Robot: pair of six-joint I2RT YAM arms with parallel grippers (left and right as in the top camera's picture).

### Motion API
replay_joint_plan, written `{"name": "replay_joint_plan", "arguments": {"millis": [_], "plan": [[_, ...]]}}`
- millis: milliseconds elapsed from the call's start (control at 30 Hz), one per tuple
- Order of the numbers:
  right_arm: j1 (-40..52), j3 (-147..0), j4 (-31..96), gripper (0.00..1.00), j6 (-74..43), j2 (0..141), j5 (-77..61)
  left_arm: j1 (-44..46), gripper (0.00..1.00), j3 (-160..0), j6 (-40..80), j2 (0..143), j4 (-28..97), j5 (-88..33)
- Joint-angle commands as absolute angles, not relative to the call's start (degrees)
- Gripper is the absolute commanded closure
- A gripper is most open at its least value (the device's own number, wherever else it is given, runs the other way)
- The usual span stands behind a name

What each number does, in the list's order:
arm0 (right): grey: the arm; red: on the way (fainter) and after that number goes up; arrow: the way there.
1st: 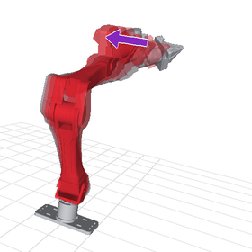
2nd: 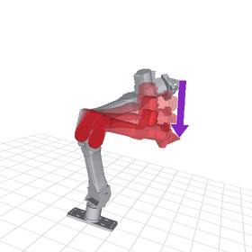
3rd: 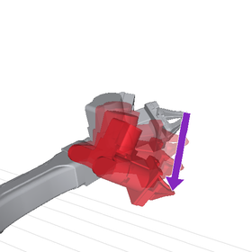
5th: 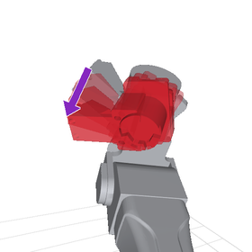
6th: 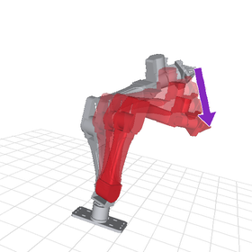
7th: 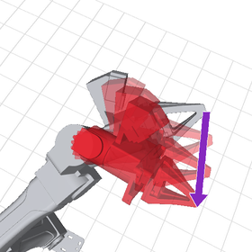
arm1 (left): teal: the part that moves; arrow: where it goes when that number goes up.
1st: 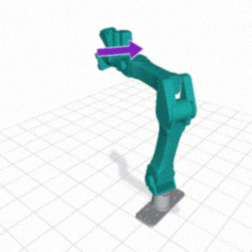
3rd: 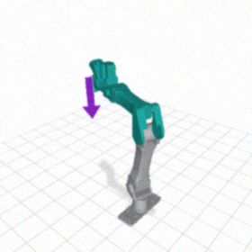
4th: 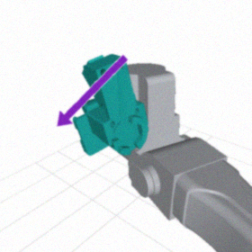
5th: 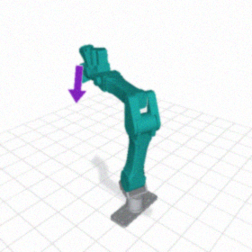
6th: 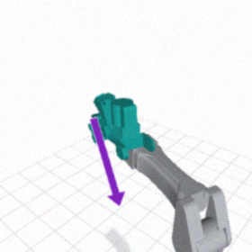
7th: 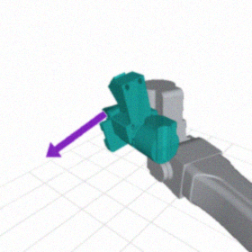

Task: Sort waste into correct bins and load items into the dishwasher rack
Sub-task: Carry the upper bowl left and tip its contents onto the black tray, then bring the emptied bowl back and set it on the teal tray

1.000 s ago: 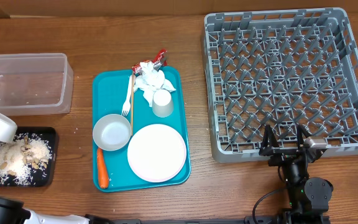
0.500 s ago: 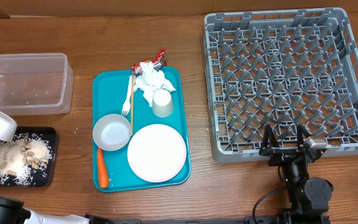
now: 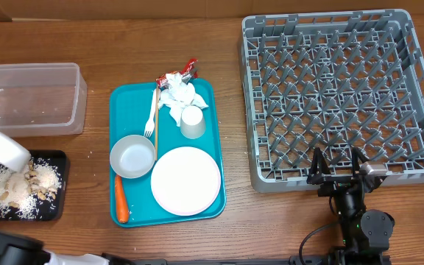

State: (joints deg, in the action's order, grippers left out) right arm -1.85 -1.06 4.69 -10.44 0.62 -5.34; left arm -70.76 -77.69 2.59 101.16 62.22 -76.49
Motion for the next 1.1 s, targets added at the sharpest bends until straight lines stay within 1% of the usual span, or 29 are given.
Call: {"name": "replay_joint_plan", "arguments": {"millis": [0, 367, 467, 633, 700, 800, 933, 1067], "plan": [[-2.04, -0.47, 4.38, 0.00, -9.98, 0.16, -4.97, -65.47, 0.96, -81.60, 1.87, 96.25, 63.79, -68.69], [-2.04, -0.47, 4.40, 0.00, -10.00, 0.16, -4.97, -38.24, 0.96, -95.07, 3.81, 87.90, 69.52, -40.18], [-2.04, -0.47, 4.40, 0.00, -9.98, 0.16, -4.97, -29.85, 0.96, -95.53, 4.01, 87.61, 69.60, -31.57], [-2.04, -0.47, 4.40, 0.00, -9.98, 0.16, -4.97, -16.29, 0.96, -93.80, 8.56, 90.17, 66.87, -15.18], [-2.04, -0.47, 4.38, 0.00, -9.98, 0.16, -4.97, -12.01, 0.96, -93.62, 9.74, 92.38, 65.14, -12.49], [-2.04, -0.47, 4.38, 0.00, -9.98, 0.16, -4.97, -7.16, 0.96, -93.62, 10.70, 96.33, 61.93, -11.99], [-2.04, -0.47, 4.38, 0.00, -9.98, 0.16, -4.97, -2.81, 0.96, -93.62, 11.68, 102.15, 57.45, -10.39], [-2.04, -0.47, 4.38, 0.00, -10.00, 0.16, -4.97, 0.34, 0.96, -93.62, 13.41, 107.72, 53.78, -4.38]]}}
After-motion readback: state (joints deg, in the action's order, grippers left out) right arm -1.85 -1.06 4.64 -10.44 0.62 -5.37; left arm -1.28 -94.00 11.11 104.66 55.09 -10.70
